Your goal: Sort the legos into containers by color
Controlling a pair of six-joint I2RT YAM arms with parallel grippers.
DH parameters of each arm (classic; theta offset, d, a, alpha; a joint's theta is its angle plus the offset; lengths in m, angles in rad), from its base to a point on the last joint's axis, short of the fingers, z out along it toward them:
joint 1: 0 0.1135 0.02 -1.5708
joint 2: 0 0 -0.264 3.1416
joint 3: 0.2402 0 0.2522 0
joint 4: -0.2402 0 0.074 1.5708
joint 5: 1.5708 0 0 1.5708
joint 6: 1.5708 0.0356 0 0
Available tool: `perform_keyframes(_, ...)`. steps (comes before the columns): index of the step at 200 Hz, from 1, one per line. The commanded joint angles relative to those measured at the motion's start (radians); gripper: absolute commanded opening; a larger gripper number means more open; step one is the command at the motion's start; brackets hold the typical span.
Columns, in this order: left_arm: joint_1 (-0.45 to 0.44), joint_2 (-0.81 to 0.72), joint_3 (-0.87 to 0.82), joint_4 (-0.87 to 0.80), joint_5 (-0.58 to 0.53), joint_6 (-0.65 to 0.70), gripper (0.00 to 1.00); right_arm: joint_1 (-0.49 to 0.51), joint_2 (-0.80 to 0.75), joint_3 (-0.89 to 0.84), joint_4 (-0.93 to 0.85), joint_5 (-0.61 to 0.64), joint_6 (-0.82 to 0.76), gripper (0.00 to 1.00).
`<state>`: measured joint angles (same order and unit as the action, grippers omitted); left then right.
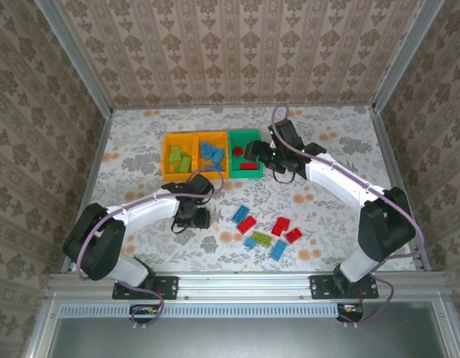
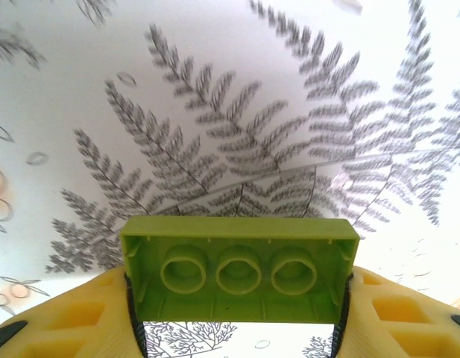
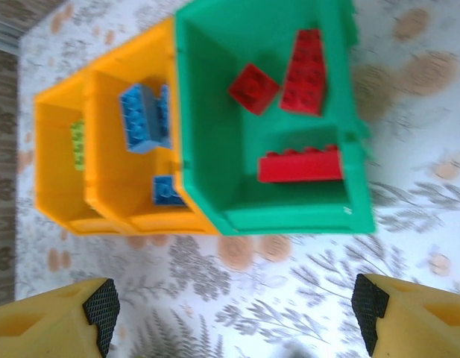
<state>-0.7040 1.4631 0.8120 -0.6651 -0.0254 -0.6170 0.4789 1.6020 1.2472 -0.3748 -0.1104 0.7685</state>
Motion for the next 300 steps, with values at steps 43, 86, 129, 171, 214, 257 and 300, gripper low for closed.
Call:
perform_keyframes(43,0.224,-0.03,0.285,-0.082,-0.031,0.183,0.53,0.095,-0.119,-0.139,-0.13,0.138,-0.002,0.84)
perform_keyframes(86,0.368,0.113,0.463,-0.039,0.001,0.249,0.54,0.206,-0.154,-0.203,-0.194,0.218,0.098,0.83)
perform_keyframes(129,0.452,0.302,0.605,0.005,0.094,0.244,0.54,0.266,-0.18,-0.279,-0.214,0.226,0.182,0.83)
perform_keyframes(171,0.483,0.432,0.707,0.022,0.139,0.223,0.61,0.32,-0.205,-0.337,-0.217,0.241,0.261,0.84)
perform_keyframes(214,0.485,0.448,0.722,0.041,0.176,0.193,0.86,0.368,-0.205,-0.352,-0.261,0.24,0.302,0.84)
perform_keyframes(257,0.464,0.367,0.655,0.099,0.193,0.168,1.0,0.428,-0.171,-0.301,-0.366,0.227,0.376,0.83)
perform_keyframes(300,0.415,0.26,0.553,0.158,0.169,0.171,1.0,0.482,-0.15,-0.302,-0.403,0.209,0.483,0.83)
